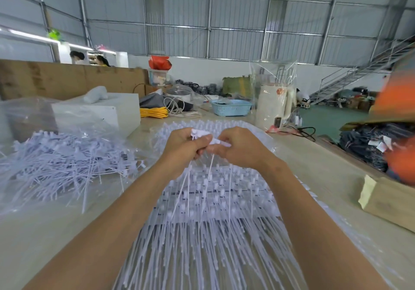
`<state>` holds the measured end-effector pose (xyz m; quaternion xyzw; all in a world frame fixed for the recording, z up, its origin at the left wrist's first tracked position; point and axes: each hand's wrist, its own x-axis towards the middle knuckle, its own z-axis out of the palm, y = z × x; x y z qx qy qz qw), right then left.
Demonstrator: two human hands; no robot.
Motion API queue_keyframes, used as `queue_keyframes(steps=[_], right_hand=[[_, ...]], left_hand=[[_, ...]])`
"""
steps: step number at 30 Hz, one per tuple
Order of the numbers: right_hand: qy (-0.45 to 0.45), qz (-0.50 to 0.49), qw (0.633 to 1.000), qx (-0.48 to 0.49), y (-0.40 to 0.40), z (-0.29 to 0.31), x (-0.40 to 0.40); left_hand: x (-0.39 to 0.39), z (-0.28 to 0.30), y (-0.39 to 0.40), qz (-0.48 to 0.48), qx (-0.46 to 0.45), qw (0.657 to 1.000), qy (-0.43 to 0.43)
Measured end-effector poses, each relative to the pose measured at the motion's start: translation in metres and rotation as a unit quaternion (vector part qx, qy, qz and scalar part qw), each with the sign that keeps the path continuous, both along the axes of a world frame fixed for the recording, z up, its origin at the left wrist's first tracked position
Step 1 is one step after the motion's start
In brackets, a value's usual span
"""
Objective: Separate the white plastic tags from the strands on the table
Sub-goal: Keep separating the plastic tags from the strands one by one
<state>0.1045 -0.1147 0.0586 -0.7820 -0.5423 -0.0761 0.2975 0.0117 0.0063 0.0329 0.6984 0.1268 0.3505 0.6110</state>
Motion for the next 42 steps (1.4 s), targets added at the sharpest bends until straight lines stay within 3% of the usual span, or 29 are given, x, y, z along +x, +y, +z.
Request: queue_keyframes(steps=[4,11,17,23,33,35,38,39,42], right_hand=[[-0.002,0.031,0.999,-0.01,-0.002,-0.005,-0.001],[-0.046,-0.007,0.999,-0.007,0.01,-0.019,-0.005],[-0.242,-0.046,0.969,-0.036,0.009,-0.022,-0.013],[-0.174,-0.01,0.984,-0.021,0.001,-0.003,-0.012],[-0.169,-0.007,0.981,-0.093,-0.014,0.021,-0.025],[-0.153,-0.002,0.988,-0.032,-0.025,0.035,-0.028],[-0.103,0.004,0.983,0.152,-0.042,0.056,-0.023],[-0.066,0.02,0.984,0.167,-0.044,0.058,-0.021],[-0.051,0.032,0.995,0.079,-0.037,0.048,-0.023]], left_hand=[[0.0,-0.003,-0.004,-0.027,-0.036,0.999,-0.001],[0.002,-0.008,-0.007,0.066,-0.037,0.997,0.032],[-0.001,-0.007,-0.001,0.079,-0.055,0.991,0.093],[-0.003,0.006,0.001,0.02,-0.119,0.988,0.093],[0.003,0.0,0.006,0.075,-0.11,0.988,0.079],[-0.006,-0.007,0.029,0.126,-0.154,0.977,0.081],[-0.009,-0.004,0.036,0.112,-0.157,0.979,0.067],[-0.006,-0.003,0.031,0.085,-0.144,0.984,0.056],[0.005,0.006,-0.002,0.015,-0.092,0.995,0.033]])
